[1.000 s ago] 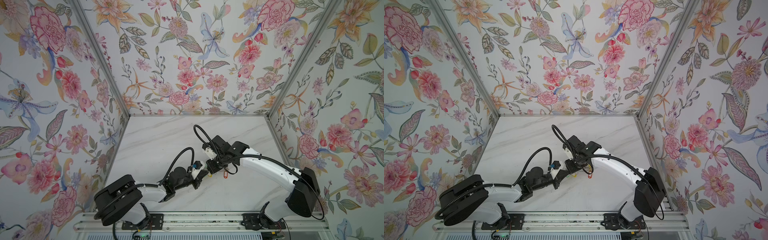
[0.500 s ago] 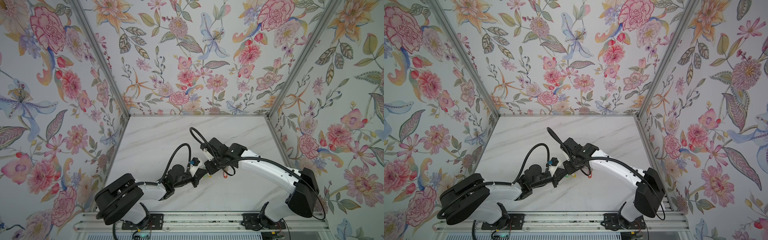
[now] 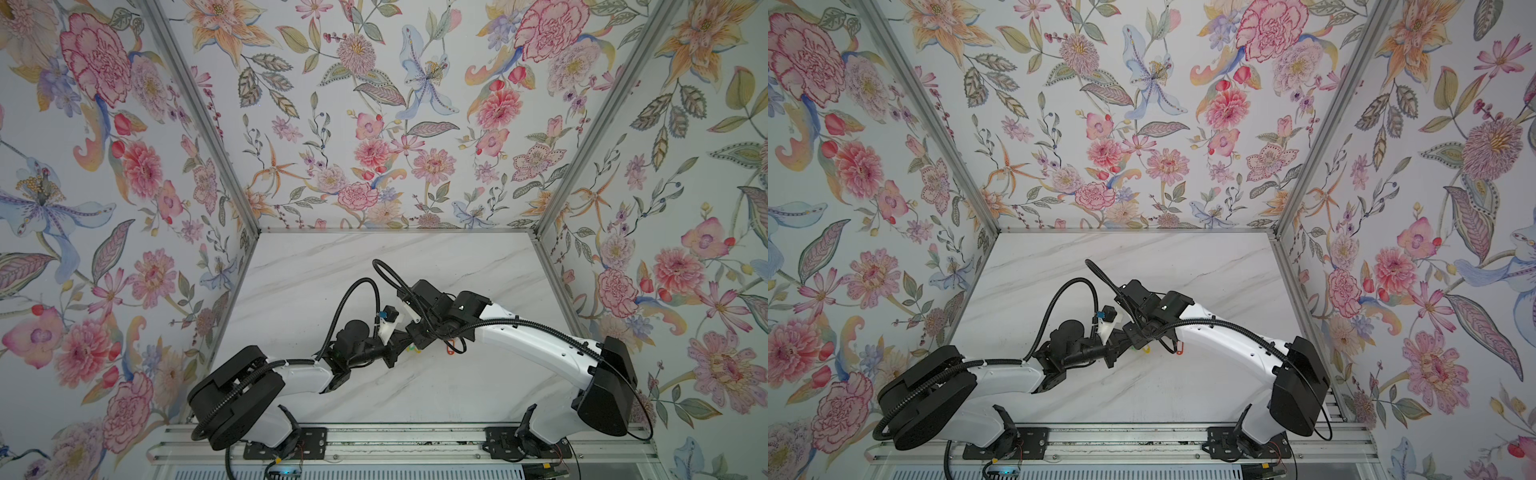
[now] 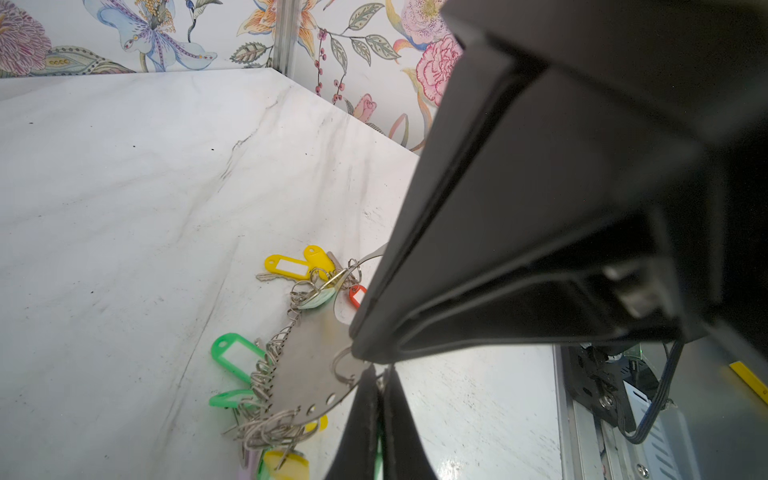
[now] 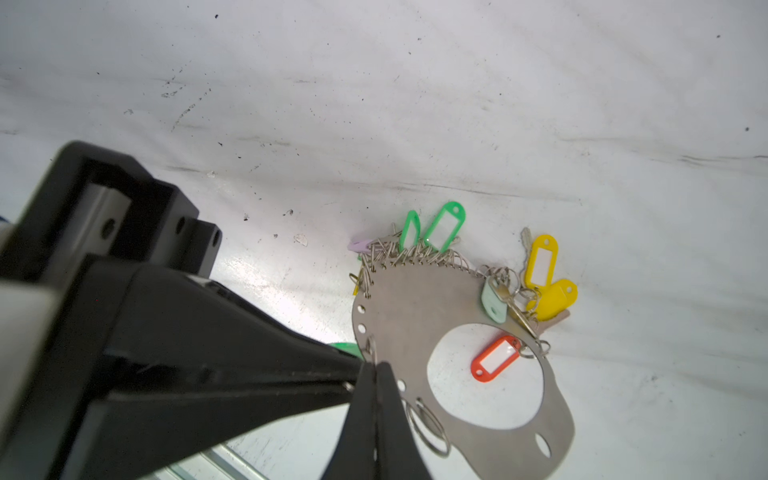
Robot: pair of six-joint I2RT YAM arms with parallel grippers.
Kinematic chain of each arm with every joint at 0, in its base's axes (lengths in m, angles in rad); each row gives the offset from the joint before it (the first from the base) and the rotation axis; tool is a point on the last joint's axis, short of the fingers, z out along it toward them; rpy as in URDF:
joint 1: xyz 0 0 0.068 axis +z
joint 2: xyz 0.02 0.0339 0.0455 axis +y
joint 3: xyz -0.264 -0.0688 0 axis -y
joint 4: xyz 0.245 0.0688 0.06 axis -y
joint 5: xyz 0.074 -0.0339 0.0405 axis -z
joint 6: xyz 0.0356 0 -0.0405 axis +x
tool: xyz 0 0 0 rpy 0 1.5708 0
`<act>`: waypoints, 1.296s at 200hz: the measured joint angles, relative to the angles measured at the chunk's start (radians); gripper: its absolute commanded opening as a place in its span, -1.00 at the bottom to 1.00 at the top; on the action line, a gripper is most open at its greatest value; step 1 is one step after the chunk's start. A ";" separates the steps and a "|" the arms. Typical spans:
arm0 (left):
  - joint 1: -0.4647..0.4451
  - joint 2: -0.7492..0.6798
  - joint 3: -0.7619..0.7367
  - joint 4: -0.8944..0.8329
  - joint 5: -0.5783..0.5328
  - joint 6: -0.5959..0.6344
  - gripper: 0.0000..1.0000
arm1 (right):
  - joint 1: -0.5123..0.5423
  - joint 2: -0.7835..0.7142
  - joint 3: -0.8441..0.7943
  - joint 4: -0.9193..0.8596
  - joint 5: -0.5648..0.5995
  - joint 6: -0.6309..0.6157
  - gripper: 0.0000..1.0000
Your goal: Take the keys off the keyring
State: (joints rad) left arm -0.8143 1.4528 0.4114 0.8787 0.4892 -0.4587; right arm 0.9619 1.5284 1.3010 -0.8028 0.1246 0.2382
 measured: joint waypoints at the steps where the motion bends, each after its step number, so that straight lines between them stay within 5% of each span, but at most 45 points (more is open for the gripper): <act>1: 0.002 0.000 0.000 0.000 0.002 -0.002 -1.00 | 0.000 -0.001 0.000 0.001 0.000 0.000 -1.00; 259: 0.070 0.024 0.028 -0.035 0.080 0.024 -1.00 | -0.066 -0.055 -0.022 0.023 -0.144 0.038 -1.00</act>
State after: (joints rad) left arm -0.7441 1.4773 0.4397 0.8436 0.5697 -0.4347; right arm 0.8959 1.4734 1.2789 -0.7803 -0.0196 0.2760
